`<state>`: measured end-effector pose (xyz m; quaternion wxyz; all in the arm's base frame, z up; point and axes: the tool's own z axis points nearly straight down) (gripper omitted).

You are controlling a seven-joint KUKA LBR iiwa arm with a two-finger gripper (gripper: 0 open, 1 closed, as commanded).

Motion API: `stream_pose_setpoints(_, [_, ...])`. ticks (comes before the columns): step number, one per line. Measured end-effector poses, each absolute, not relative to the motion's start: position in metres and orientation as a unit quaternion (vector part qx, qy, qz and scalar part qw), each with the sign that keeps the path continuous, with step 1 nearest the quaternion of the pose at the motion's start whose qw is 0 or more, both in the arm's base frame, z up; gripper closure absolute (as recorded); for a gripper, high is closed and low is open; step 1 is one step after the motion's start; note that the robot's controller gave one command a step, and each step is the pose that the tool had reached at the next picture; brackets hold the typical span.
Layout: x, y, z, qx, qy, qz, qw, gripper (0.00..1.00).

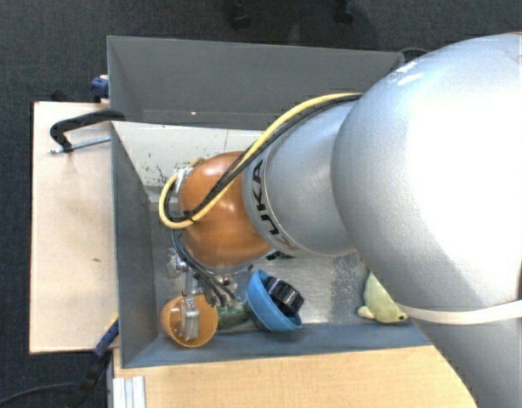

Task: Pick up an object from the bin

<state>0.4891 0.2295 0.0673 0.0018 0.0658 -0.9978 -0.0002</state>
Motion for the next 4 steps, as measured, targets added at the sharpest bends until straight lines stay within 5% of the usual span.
stream_pose_setpoints(1, [0.494, 0.228, 0.102, -0.017, -1.0, -0.002, -0.003, 0.0])
stream_pose_setpoints(2, [0.493, 0.23, 0.104, 0.019, -1.0, -0.001, -0.002, 0.0])
stream_pose_setpoints(3, [0.495, 0.231, 0.069, -0.042, -0.999, 0.0, 0.001, 0.0])
stream_pose_setpoints(4, [0.496, 0.231, 0.07, -0.042, -0.999, -0.001, 0.0, 0.0])
